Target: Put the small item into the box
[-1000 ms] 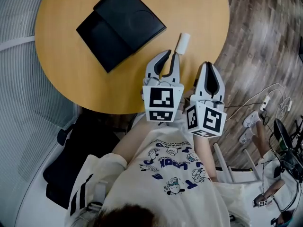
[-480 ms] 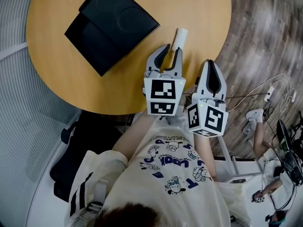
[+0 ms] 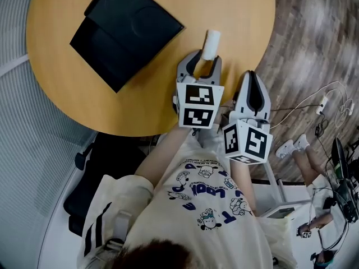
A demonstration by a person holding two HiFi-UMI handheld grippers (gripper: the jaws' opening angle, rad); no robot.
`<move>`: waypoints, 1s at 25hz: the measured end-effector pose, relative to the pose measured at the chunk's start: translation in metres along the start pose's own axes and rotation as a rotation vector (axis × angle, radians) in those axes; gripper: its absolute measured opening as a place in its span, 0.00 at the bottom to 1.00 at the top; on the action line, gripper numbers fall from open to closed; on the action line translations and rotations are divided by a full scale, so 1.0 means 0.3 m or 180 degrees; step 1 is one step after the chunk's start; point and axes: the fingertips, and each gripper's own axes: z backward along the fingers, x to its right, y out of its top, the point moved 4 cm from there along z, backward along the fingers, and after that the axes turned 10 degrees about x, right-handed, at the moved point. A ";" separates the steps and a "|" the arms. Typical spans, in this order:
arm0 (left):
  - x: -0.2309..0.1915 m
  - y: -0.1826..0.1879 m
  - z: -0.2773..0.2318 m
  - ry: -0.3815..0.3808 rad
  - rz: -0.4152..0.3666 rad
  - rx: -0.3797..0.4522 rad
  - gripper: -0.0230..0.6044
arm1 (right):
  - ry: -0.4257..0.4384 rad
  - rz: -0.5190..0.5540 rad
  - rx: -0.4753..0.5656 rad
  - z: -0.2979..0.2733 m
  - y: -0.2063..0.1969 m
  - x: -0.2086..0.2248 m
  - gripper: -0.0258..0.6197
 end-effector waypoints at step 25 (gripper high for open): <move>-0.012 0.032 0.051 0.0070 0.0127 0.0160 0.25 | 0.0034 0.0013 0.0029 0.009 0.031 -0.014 0.11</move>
